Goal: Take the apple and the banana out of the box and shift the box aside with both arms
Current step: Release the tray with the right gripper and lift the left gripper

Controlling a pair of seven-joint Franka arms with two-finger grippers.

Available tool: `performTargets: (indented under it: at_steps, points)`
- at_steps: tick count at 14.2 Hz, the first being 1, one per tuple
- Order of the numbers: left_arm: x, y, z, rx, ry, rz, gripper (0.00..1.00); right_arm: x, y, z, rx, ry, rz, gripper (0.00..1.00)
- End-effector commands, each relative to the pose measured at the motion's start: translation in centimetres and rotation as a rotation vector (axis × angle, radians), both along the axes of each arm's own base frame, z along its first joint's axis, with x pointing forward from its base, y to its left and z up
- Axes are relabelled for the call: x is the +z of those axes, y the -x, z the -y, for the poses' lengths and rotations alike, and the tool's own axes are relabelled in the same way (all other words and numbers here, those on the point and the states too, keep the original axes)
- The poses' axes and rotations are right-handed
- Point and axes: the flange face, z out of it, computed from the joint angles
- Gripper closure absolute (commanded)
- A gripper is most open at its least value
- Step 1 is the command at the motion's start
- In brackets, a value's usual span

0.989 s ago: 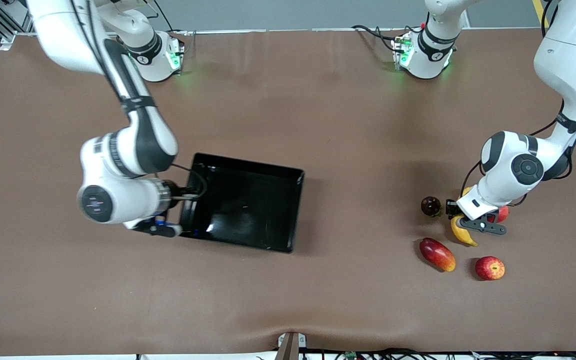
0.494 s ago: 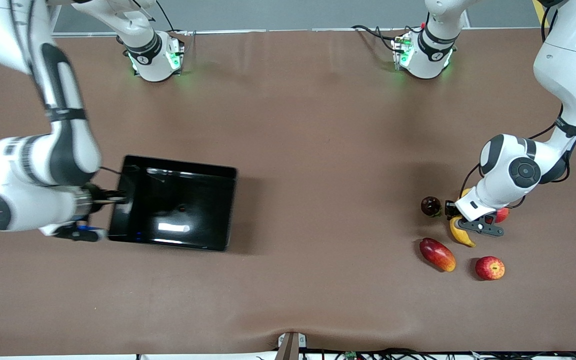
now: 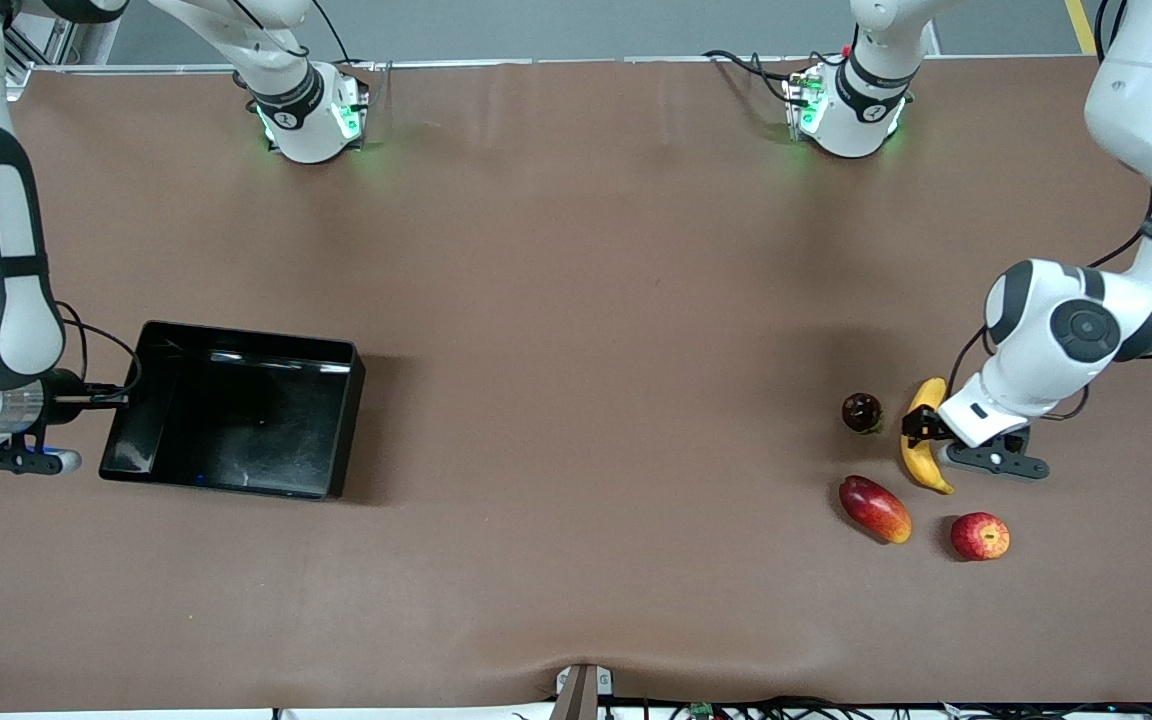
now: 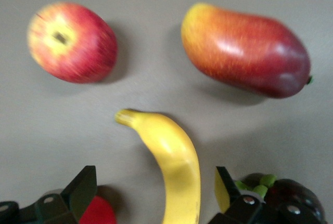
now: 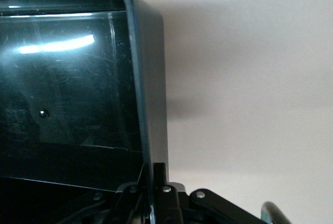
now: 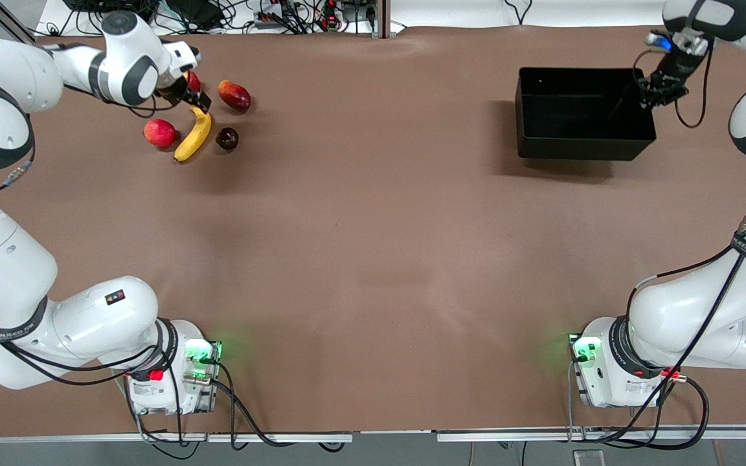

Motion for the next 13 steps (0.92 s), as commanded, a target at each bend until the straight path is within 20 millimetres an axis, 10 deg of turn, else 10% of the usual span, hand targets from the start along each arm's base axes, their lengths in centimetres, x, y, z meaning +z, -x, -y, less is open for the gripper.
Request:
performTargets:
  at_steps: [1, 7, 8, 9, 13]
  points:
    - [5.5, 0.6, 0.8, -0.009, -0.063, 0.034, 0.00, -1.7, 1.2, 3.2, 0.042, -0.028, 0.033, 1.00]
    - [17.7, -0.8, 2.1, 0.070, -0.130, -0.013, 0.00, -6.3, 2.4, 5.9, 0.016, -0.034, 0.021, 0.94]
    - [20.7, -1.3, 2.8, 0.081, -0.144, -0.046, 0.00, -6.3, 2.2, 5.6, 0.008, -0.033, 0.017, 0.35]
    - [23.0, -1.4, 3.2, 0.087, -0.157, -0.071, 0.00, -5.8, 1.9, 5.3, 0.016, -0.032, 0.022, 0.00]
    - [27.6, -0.5, 2.5, 0.124, -0.177, -0.073, 0.00, -0.1, -1.6, 4.7, 0.055, -0.021, 0.089, 0.00]
